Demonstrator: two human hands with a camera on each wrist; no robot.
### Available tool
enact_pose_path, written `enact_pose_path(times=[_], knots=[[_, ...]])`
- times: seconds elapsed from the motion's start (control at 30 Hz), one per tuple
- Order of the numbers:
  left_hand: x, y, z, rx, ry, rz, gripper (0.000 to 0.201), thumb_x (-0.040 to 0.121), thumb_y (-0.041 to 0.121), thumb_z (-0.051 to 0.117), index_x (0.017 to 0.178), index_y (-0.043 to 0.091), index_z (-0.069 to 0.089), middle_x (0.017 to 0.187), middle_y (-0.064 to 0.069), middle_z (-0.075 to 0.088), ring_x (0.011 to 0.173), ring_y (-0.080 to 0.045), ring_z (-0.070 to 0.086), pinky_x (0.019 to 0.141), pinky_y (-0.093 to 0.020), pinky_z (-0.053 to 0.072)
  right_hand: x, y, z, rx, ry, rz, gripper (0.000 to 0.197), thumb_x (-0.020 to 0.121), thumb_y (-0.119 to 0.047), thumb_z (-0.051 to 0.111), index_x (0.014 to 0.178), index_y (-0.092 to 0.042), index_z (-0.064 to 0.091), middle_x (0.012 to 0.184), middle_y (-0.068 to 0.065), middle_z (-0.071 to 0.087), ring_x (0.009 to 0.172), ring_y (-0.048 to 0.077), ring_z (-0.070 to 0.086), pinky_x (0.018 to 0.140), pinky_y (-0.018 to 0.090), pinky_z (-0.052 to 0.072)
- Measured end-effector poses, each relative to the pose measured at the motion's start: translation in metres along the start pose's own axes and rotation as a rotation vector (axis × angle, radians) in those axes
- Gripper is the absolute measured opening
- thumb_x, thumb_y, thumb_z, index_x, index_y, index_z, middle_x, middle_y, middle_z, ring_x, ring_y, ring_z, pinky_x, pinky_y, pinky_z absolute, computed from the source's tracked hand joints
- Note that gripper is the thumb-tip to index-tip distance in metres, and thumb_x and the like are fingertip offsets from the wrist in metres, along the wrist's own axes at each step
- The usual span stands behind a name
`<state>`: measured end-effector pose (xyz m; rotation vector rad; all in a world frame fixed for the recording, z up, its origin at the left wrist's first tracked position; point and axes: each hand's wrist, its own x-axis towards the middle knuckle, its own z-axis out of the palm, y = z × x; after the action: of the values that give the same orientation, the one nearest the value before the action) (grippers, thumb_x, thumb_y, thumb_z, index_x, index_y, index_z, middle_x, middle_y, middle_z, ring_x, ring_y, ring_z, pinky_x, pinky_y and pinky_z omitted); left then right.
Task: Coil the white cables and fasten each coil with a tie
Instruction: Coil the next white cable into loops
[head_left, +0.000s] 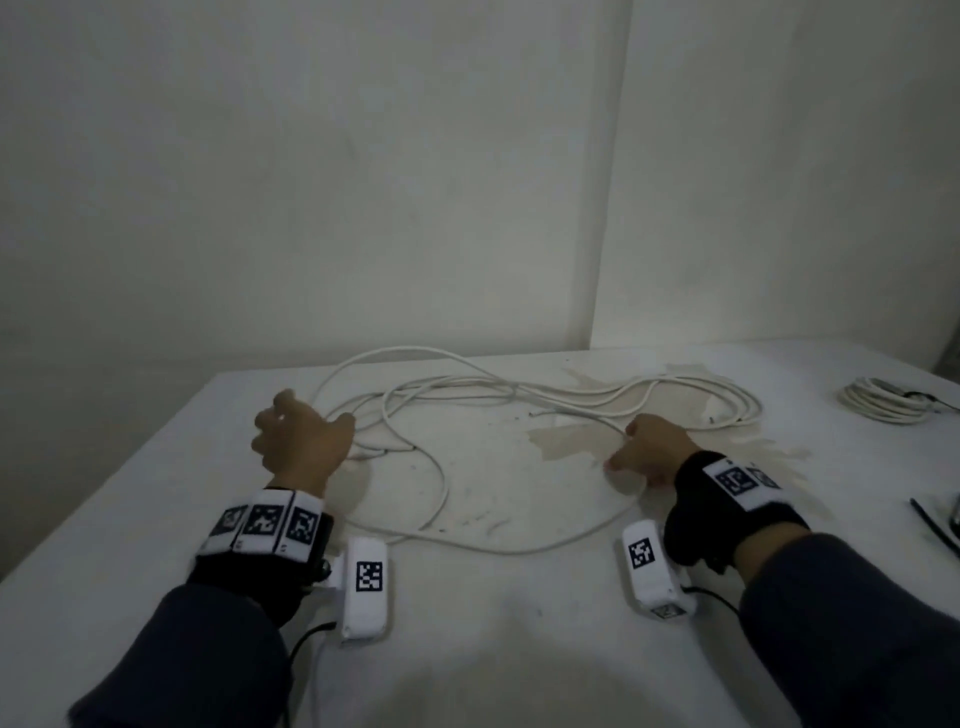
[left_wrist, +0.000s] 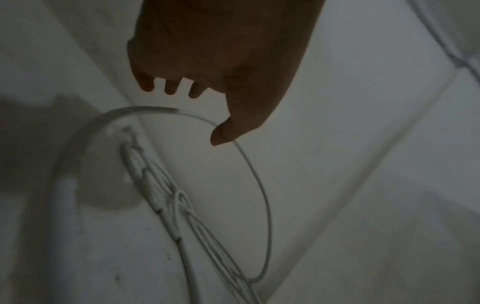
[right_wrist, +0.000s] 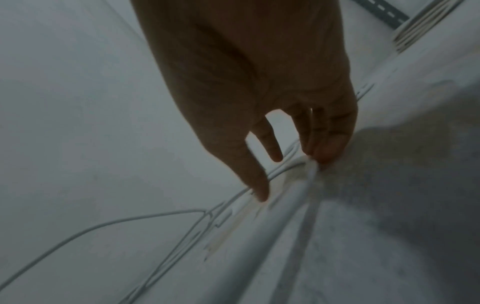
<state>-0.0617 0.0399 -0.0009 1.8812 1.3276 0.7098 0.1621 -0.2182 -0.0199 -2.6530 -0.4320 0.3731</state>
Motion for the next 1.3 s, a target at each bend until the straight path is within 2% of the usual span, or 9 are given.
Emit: enact_pose_path(times=[0.13,0.27,0.37,0.47,0.6,0.83,1.0,1.17,1.3], knots=[[-0.044,0.025,0.002,-0.089,0.010,0.346,0.036,0.088,0.022,0.064,0.119,0.010,0.052,0.124,-0.020,0.050,0.108,-0.032,0.050,0.089,-0.034,0.044,-0.005,0.001,-0.001,0.264,-0.082,-0.011,0.034,0.077,0.006,0.055,0.109,-0.004,0.051,0.074,0.017,0.061,0.060,0.026,0.056,0.055,0.030,0.045],[-0.094,0.044,0.000,-0.244,-0.812,0.280,0.024,0.096,0.024,0.053,0.083,0.010,0.066,0.069,-0.006,0.066,0.050,-0.010,0.056,0.046,-0.015,0.040,-0.037,-0.005,-0.006,0.878,-0.321,-0.037,0.038,0.075,0.015,0.033,0.087,-0.006,0.062,0.059,0.006,0.039,0.040,0.013,0.036,0.041,0.016,0.027],[-0.116,0.045,0.007,-0.035,-1.312,0.261,0.045,0.098,0.041,0.043,0.091,0.007,0.071,0.070,-0.004,0.071,0.055,-0.010,0.062,0.050,-0.015,0.043,-0.049,-0.010,-0.007,1.373,-0.350,-0.049,0.041,0.060,0.014,0.030,0.085,-0.012,0.050,0.060,0.002,0.038,0.043,0.012,0.029,0.040,0.017,0.021],[-0.126,0.039,0.017,0.105,-1.470,0.178,0.067,0.094,0.056,0.036,0.109,-0.002,0.067,0.094,-0.016,0.073,0.076,-0.020,0.071,0.065,-0.023,0.055,-0.052,-0.017,0.001,1.767,-0.279,-0.060,0.037,0.052,0.009,0.031,0.079,-0.015,0.042,0.061,0.002,0.038,0.045,0.013,0.022,0.039,0.017,0.021],[-0.129,0.029,0.025,-0.090,-1.386,-0.090,0.082,0.081,0.065,0.046,0.115,-0.008,0.061,0.106,-0.023,0.070,0.093,-0.031,0.070,0.081,-0.035,0.058,-0.052,-0.023,0.009,2.015,-0.224,-0.068,0.035,0.052,0.009,0.029,0.075,-0.015,0.041,0.062,0.002,0.040,0.039,0.012,0.023,0.037,0.017,0.023],[-0.117,0.026,0.046,-0.824,-0.871,-0.246,0.045,0.089,0.028,0.062,0.119,-0.005,0.051,0.121,-0.018,0.060,0.100,-0.026,0.068,0.075,-0.030,0.060,-0.044,-0.024,0.014,1.949,-0.180,-0.078,0.038,0.061,0.013,0.029,0.079,-0.018,0.041,0.064,0.002,0.044,0.045,0.014,0.031,0.047,0.022,0.028],[-0.093,0.016,0.075,-1.426,-0.601,-0.451,0.019,0.102,0.014,0.041,0.108,0.001,0.054,0.127,-0.014,0.057,0.095,-0.020,0.062,0.085,-0.032,0.048,-0.045,-0.040,0.039,1.746,-0.335,-0.012,0.038,0.061,0.015,0.029,0.079,-0.016,0.043,0.062,0.004,0.043,0.048,0.016,0.035,0.044,0.019,0.026],[-0.064,0.005,0.082,-1.533,-0.446,-0.487,0.023,0.102,0.004,0.032,0.084,0.011,0.045,0.074,-0.008,0.047,0.068,-0.018,0.054,0.061,-0.040,0.058,-0.036,-0.035,0.042,1.797,-0.401,0.145,0.021,0.082,0.004,0.033,0.079,-0.012,0.047,0.065,0.004,0.046,0.057,0.017,0.042,0.059,0.027,0.036],[-0.057,0.003,0.083,-1.443,-0.425,-0.405,0.020,0.102,0.003,0.031,0.095,0.015,0.046,0.062,-0.002,0.040,0.052,-0.011,0.042,0.058,-0.028,0.052,-0.023,-0.028,0.038,1.976,-0.311,0.183,0.014,0.090,-0.005,0.041,0.079,-0.006,0.050,0.066,0.006,0.042,0.053,0.014,0.040,0.051,0.024,0.042]])
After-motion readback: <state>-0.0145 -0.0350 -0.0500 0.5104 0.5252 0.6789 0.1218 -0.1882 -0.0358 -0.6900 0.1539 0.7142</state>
